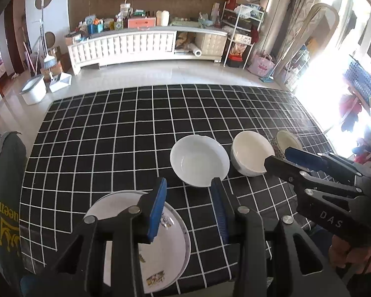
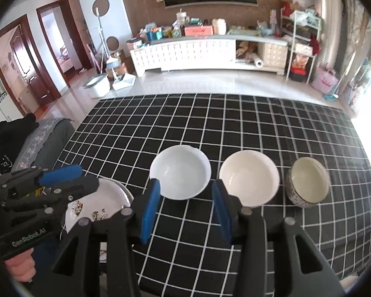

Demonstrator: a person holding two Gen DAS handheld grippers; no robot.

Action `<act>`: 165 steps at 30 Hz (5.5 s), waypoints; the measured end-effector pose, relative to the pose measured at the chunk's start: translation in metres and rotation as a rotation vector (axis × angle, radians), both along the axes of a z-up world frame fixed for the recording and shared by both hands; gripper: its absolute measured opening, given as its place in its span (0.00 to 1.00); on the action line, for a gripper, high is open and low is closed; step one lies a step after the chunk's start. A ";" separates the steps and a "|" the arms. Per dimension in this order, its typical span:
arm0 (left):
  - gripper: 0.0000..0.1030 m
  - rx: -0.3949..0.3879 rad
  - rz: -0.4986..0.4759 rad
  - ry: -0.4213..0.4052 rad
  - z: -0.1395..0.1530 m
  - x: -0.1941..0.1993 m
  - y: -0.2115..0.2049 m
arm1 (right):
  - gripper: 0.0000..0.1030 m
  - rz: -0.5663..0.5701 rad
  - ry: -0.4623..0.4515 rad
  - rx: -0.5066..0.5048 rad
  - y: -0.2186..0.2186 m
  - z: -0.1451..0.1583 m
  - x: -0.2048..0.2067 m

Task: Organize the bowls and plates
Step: 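Move both tools to the plain white bowl and grasp its rim, then lift the plain white bowl and carry it toward the plate stack, then lower the white bowl onto the cloth beside the plates, open both tools, then move both tools to the cream bowl and grasp its rim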

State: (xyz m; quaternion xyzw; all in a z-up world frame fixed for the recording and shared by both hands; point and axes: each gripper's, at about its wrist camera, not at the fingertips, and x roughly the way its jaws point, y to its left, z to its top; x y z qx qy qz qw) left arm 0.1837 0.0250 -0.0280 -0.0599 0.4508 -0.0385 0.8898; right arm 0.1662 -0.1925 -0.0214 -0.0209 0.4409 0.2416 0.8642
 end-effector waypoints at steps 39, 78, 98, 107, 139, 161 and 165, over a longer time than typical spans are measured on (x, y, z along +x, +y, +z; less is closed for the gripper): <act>0.11 -0.125 -0.047 0.397 -0.122 0.134 0.027 | 0.23 -0.001 0.412 -0.192 0.030 -0.114 0.121; 0.09 -0.082 -0.064 0.338 -0.101 0.014 -0.038 | 0.13 -0.117 0.352 -0.156 -0.035 -0.074 0.002; 0.09 -0.009 -0.077 0.333 -0.125 -0.002 -0.054 | 0.13 -0.142 0.396 -0.128 -0.051 -0.110 -0.028; 0.16 0.031 -0.071 0.242 -0.100 -0.018 -0.045 | 0.32 -0.191 0.314 -0.123 -0.067 -0.088 -0.037; 0.59 0.043 -0.160 0.025 0.016 0.017 -0.062 | 0.81 -0.177 0.019 -0.111 -0.087 0.035 -0.021; 0.59 -0.039 -0.162 0.190 -0.033 0.125 -0.071 | 0.81 -0.189 0.241 -0.026 -0.099 -0.007 0.079; 0.59 -0.070 -0.166 0.242 -0.047 0.146 -0.073 | 0.81 -0.197 0.309 0.013 -0.103 -0.020 0.098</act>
